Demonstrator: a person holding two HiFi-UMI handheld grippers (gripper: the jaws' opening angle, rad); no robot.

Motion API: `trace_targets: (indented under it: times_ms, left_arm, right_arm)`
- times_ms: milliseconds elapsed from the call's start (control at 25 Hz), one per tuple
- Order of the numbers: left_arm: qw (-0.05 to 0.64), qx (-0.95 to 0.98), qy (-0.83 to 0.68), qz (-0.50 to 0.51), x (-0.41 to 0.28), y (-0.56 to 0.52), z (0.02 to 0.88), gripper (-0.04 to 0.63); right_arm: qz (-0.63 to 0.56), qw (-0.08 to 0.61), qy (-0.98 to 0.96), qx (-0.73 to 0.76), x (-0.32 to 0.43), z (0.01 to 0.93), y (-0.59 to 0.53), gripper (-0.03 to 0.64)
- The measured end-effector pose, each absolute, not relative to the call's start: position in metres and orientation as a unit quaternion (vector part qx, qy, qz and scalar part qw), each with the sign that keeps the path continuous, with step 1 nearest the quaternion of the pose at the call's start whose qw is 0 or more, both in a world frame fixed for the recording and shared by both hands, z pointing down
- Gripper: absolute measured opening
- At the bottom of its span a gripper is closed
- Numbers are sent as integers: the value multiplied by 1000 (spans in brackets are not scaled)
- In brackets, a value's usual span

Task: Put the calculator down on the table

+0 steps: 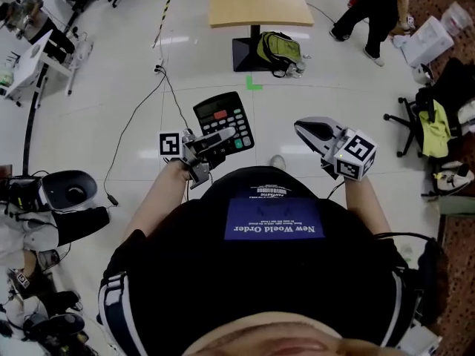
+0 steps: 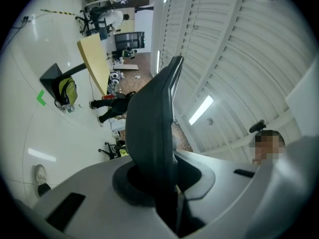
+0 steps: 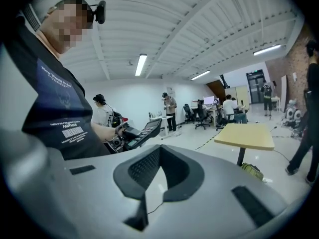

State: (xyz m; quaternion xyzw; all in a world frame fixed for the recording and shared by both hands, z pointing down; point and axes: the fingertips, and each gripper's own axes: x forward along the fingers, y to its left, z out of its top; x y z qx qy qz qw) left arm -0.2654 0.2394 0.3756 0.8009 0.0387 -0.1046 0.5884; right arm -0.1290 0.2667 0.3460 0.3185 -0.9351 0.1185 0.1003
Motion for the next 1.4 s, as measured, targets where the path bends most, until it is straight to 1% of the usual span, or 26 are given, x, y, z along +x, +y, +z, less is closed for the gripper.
trace_targets:
  times_ms: [120, 320, 440, 560, 760, 880, 1040, 1160, 1400]
  left_arm:
    - [581, 806, 10, -108, -251, 210, 379, 87]
    - [574, 810, -39, -118, -190, 132, 380, 87]
    - [560, 818, -65, -111, -173, 107, 379, 87]
    - [551, 824, -64, -114, -171, 104, 368, 87]
    - [564, 817, -56, -107, -156, 92, 373, 87]
    - [572, 813, -42, -101, -135, 49, 383, 87]
    - [577, 811, -9, -96, -127, -13, 390, 87]
    - [574, 812, 21, -106, -135, -67, 390, 87]
    - [560, 823, 77, -65, -161, -161, 389, 87]
  right_arm:
    - [113, 90, -943, 300, -108, 355, 231, -12]
    - [104, 87, -955, 263, -33, 356, 136, -14]
    - [96, 82, -959, 254, -7, 346, 101, -13]
    - [87, 79, -960, 256, -7, 337, 90, -14]
    - [92, 83, -960, 251, -1, 352, 72, -13]
    - [105, 84, -955, 263, 18, 361, 29, -13]
    - [96, 102, -949, 281, 19, 362, -19, -13]
    - [86, 118, -940, 309, 13, 362, -56, -12]
    - [101, 96, -918, 370, -10, 356, -139, -13]
